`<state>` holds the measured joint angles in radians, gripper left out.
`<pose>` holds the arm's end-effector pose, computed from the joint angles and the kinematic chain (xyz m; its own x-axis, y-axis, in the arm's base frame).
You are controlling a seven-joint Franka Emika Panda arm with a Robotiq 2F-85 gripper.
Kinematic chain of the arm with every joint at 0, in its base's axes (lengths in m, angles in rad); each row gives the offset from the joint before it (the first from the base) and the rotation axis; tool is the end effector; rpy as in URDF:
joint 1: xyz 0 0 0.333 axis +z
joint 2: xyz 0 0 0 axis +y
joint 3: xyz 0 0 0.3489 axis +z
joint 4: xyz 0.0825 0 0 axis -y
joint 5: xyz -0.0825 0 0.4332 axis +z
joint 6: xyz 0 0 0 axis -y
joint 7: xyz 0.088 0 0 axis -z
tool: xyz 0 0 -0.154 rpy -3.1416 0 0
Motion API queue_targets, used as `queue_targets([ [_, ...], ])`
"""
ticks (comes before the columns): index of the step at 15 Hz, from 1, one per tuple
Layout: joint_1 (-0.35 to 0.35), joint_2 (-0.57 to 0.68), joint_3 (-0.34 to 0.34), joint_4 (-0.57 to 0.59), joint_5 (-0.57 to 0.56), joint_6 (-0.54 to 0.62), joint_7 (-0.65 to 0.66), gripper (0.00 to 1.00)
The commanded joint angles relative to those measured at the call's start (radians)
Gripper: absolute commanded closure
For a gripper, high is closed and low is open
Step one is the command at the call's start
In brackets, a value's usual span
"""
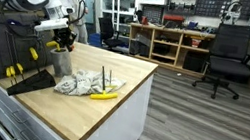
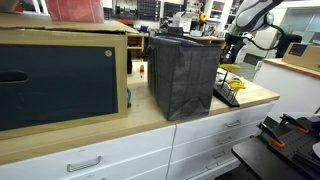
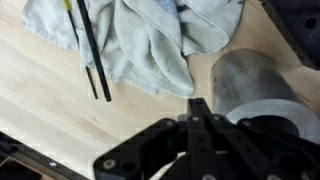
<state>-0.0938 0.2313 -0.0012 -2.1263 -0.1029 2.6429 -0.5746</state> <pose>0.6495 -0.0615 0.2822 0.8182 0.5413 0.1939 0.5037 -0.8374 0.2123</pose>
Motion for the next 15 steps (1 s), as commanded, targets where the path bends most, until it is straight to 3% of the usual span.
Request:
queue_targets([
  [1, -0.001, -0.088, 0.012, 0.005, 0.044, -0.115, 0.048, 1.0],
  [9, 0.038, -0.171, 0.019, 0.033, 0.149, -0.287, 0.089, 1.0],
  [15, 0.075, -0.166, 0.027, 0.071, 0.191, -0.327, 0.18, 1.0],
])
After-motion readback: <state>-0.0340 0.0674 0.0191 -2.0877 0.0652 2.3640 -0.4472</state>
